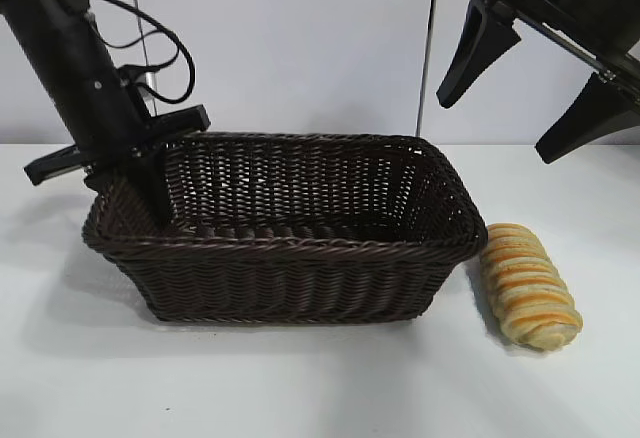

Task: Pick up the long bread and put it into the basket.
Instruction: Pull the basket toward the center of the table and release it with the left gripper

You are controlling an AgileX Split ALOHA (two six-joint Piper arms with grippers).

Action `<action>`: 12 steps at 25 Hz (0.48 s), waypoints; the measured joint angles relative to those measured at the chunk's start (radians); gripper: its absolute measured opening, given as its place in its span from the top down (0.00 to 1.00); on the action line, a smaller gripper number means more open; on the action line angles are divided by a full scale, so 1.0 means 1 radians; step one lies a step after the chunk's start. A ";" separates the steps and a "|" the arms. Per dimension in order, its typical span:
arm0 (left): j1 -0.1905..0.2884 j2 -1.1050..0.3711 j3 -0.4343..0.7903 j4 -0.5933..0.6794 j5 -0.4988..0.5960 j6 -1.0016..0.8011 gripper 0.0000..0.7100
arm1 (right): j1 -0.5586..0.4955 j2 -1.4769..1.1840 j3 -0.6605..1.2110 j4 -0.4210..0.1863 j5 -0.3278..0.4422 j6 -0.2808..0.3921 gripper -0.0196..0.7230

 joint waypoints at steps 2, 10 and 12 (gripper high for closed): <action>0.000 0.000 0.000 -0.012 0.001 0.000 0.73 | 0.000 0.000 0.000 0.000 0.000 0.000 0.04; -0.002 -0.038 -0.021 0.013 0.036 -0.021 0.06 | 0.000 0.000 0.000 0.000 0.000 0.000 0.04; -0.002 -0.078 -0.039 0.072 0.057 -0.031 0.04 | 0.000 0.000 0.000 0.000 0.000 0.001 0.04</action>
